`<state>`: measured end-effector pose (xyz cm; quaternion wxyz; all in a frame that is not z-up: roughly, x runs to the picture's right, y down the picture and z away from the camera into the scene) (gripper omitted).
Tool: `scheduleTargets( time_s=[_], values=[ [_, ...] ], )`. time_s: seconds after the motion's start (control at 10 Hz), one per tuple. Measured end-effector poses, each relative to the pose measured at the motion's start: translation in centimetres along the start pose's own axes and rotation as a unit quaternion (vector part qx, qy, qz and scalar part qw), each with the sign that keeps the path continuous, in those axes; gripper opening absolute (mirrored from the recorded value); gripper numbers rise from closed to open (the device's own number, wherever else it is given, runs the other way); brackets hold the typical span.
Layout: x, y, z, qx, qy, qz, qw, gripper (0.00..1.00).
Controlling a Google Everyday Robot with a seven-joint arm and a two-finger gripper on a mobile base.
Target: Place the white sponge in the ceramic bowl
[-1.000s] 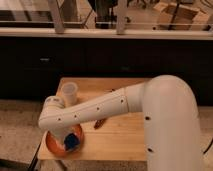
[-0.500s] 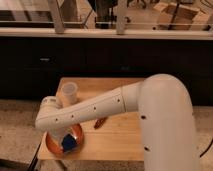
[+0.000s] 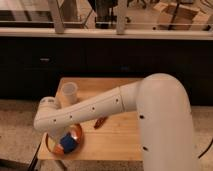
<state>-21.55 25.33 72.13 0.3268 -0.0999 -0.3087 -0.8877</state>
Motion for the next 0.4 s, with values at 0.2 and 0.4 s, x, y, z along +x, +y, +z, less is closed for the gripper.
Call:
scheduleTargets(
  time_s=[0.2, 0.4],
  values=[
    [0.10, -0.20, -0.04, 0.001, 0.001, -0.002, 1.0000, 0.80],
    [0.26, -0.37, -0.09, 0.002, 0.007, -0.004, 1.0000, 0.80]
  ],
)
